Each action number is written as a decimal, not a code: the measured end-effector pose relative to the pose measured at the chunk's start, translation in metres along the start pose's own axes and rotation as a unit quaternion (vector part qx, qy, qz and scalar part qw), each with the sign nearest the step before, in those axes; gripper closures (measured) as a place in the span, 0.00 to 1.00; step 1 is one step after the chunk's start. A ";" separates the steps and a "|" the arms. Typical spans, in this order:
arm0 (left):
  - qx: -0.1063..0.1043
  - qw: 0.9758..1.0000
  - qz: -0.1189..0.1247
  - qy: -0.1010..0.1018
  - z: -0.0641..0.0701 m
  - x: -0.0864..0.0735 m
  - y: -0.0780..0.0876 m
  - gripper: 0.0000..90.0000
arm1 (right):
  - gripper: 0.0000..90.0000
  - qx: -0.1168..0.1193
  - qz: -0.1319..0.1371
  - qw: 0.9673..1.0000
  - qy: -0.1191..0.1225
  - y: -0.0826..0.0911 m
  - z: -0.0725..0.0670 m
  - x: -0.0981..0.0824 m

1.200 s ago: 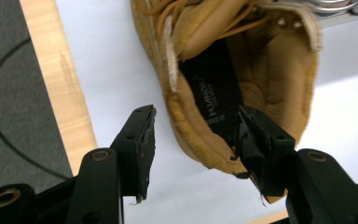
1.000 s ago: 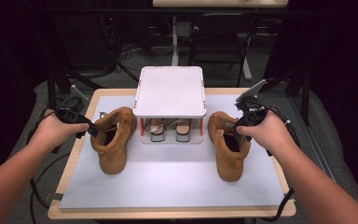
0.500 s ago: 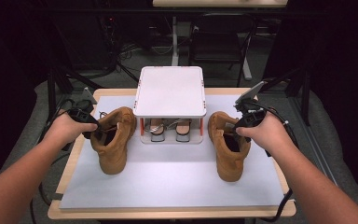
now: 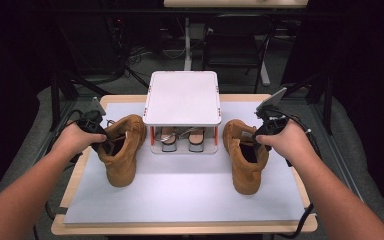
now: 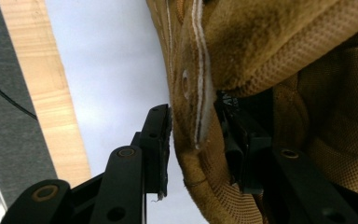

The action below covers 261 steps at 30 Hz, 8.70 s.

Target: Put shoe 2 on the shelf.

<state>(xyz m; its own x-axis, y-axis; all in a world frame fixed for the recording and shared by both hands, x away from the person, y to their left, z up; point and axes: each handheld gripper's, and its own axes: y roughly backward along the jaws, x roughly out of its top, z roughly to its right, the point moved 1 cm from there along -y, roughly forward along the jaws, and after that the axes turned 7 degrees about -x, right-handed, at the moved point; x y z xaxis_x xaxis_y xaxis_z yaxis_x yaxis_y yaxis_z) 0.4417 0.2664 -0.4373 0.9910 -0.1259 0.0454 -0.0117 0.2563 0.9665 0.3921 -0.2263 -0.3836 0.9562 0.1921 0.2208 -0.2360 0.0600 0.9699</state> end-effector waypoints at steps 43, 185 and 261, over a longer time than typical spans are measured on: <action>-0.003 1.000 -0.031 0.001 -0.002 0.006 -0.005 0.83 | 0.70 -0.005 -0.077 0.996 -0.048 -0.054 0.009 0.004; -0.093 0.994 0.015 0.050 -0.016 0.004 0.068 0.90 | 0.91 0.091 -0.114 0.981 -0.128 -0.002 0.025 0.020; -0.123 0.985 0.111 0.051 0.029 0.024 0.188 0.90 | 0.91 0.097 0.010 0.976 -0.192 0.130 0.028 0.073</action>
<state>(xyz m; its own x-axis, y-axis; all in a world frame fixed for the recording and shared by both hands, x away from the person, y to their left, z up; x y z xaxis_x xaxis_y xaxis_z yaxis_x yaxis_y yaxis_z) 0.4592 0.2836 -0.2476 0.9759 0.0528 0.2119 -0.2101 0.4930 0.8443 0.4363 -0.2314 -0.2380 0.9551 -0.1926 0.2253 -0.2531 -0.1345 0.9581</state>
